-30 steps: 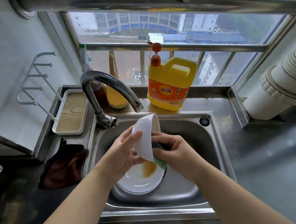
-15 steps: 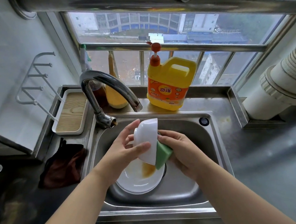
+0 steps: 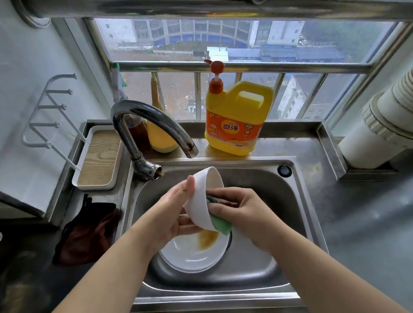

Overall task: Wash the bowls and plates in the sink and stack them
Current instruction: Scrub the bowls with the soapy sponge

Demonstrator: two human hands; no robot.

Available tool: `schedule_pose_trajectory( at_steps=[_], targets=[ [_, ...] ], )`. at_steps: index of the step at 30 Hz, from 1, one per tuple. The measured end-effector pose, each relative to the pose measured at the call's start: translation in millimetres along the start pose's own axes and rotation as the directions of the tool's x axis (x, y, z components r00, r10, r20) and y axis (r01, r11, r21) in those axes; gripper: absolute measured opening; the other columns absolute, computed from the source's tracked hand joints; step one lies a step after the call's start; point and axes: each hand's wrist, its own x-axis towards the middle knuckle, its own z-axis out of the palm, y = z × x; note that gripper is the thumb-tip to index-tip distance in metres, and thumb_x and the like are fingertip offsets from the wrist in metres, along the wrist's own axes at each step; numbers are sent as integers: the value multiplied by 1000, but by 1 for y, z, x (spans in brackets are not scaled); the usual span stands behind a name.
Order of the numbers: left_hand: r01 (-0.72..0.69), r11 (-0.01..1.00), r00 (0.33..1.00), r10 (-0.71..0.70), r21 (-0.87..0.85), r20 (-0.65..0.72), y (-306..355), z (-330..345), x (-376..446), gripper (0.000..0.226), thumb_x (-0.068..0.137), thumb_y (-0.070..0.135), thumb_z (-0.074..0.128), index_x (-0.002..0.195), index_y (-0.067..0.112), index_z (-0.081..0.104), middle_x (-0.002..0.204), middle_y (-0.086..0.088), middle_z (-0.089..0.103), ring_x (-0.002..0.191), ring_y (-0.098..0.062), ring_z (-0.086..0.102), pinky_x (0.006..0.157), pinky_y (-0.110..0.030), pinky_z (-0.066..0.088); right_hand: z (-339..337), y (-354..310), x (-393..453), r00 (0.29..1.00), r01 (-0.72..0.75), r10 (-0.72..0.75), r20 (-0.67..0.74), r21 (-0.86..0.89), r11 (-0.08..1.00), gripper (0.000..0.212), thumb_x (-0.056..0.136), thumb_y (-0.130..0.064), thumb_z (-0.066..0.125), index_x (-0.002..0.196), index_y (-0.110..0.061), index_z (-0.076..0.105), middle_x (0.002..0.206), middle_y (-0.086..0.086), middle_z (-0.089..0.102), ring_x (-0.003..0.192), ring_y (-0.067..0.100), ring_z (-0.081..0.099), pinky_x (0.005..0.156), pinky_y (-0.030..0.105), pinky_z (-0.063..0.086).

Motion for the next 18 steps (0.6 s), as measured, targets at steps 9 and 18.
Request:
schedule_pose_trajectory(
  at_steps=[9, 18],
  targets=[
    [-195, 971, 978, 203, -139, 46, -8, -5, 4, 101, 42, 42, 94, 133, 30, 51, 114, -14, 65, 106, -31, 65, 80, -44, 56, -2, -12, 3, 996, -76, 67, 50, 204, 976, 19, 93, -13, 56, 107, -12, 69, 99, 12, 71, 90, 23, 66, 77, 32, 56],
    [15, 1000, 1000, -14, -24, 11, 4, -2, 3, 59, 79, 53, 68, 124, 16, 57, 119, -23, 63, 97, -36, 68, 75, -44, 59, 2, 3, 5, 995, 70, -66, 73, -54, 996, 26, 82, -7, 69, 100, -25, 76, 119, -3, 66, 112, 24, 60, 97, 46, 49]
  ],
)
